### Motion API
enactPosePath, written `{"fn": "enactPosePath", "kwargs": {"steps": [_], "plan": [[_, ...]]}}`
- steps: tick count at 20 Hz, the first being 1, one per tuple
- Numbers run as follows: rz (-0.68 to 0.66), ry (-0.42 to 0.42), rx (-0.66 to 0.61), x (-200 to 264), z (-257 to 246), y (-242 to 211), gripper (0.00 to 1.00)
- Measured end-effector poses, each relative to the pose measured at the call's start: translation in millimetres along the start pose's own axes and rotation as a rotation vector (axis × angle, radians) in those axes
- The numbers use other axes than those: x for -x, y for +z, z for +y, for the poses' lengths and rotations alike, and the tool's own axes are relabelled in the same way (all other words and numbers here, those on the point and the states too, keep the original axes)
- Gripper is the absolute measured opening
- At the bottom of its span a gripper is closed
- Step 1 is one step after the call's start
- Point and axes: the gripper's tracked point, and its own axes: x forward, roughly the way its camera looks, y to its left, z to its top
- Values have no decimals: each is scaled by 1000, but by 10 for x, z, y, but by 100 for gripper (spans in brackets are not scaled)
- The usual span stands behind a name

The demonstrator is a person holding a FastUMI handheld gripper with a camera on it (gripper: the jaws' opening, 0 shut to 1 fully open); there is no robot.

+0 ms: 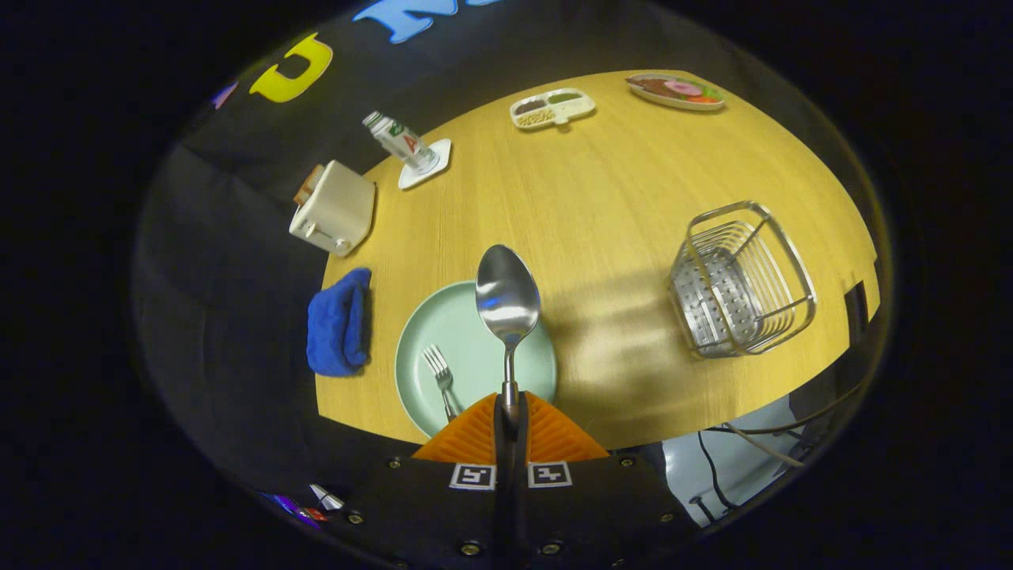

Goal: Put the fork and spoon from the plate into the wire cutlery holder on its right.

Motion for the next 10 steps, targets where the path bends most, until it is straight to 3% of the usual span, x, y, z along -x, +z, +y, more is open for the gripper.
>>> {"fn": "enactPosePath", "kwargs": {"steps": [4, 10], "plan": [[-130, -83, -73, 292, -366, 250, 1], [-165, -190, -196, 582, -955, 174, 1]]}}
